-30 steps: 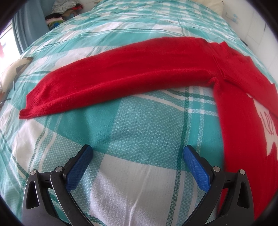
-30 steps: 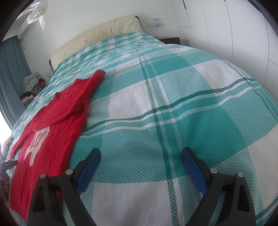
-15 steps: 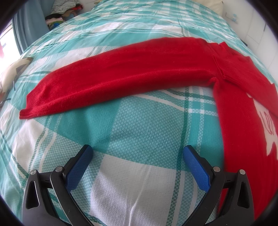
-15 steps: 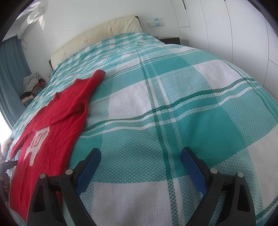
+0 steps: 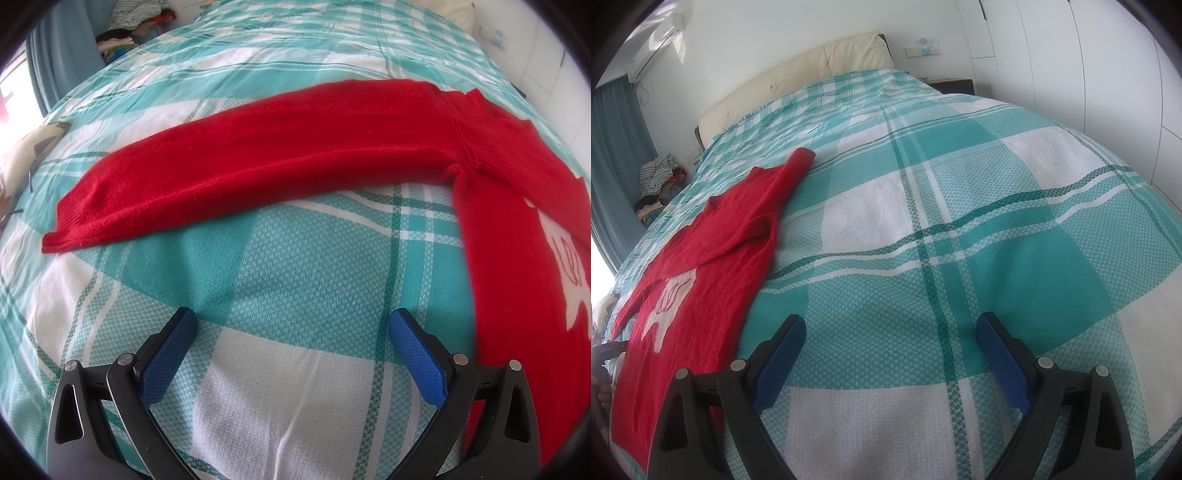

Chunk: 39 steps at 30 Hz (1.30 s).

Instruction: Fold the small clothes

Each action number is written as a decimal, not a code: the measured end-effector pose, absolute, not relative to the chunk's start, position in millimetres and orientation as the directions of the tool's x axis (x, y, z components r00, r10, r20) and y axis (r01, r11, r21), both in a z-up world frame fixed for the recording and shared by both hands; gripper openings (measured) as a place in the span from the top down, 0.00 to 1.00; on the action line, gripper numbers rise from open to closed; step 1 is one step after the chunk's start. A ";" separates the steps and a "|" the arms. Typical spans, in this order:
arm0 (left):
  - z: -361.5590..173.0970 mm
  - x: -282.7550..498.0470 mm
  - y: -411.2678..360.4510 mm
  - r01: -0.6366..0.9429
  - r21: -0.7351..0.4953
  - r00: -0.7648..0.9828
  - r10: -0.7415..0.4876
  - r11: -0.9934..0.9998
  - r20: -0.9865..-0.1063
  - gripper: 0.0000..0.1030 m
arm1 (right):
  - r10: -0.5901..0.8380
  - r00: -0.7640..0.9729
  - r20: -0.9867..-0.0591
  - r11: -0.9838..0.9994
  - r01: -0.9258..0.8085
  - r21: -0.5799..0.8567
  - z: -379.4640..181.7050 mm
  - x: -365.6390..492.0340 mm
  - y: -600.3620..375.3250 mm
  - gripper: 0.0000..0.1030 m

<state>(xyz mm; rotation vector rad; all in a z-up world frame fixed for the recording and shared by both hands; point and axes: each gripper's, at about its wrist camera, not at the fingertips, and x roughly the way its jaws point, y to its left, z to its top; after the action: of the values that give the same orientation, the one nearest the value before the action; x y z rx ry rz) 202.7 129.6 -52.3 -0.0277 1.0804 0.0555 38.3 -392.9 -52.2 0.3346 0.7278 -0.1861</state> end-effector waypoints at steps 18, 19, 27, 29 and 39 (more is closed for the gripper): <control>11.8 176.1 147.6 0.005 -0.233 0.665 -0.178 0.972 -0.725 0.00 | -0.047 0.735 -0.676 0.930 0.280 0.239 -51.8 38.0 -393.0 0.10; 16.2 176.4 157.4 0.007 -0.261 0.666 -0.199 0.965 -0.719 0.00 | -0.048 0.735 -0.677 0.930 0.280 0.238 -51.8 38.1 -392.9 0.10; 46.6 209.9 322.9 -0.143 -0.572 0.688 -0.335 0.808 -0.644 0.00 | -0.050 0.733 -0.678 0.931 0.280 0.235 -50.3 38.6 -392.6 0.10; 39.1 224.0 360.8 -0.186 -0.613 0.656 -0.368 0.768 -0.660 0.00 | -0.050 0.733 -0.678 0.931 0.280 0.234 -50.2 38.6 -392.4 0.10; -38.4 245.2 378.9 -0.311 -0.434 0.423 -0.286 0.845 -0.860 0.28 | -0.053 0.726 -0.685 0.935 0.277 0.220 -51.6 43.5 -389.8 0.07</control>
<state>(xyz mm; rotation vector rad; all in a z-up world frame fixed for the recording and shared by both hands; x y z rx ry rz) 245.2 378.9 -38.4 -0.5968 1.1535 0.0170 43.5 -389.8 -51.6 0.3202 0.7384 -0.1855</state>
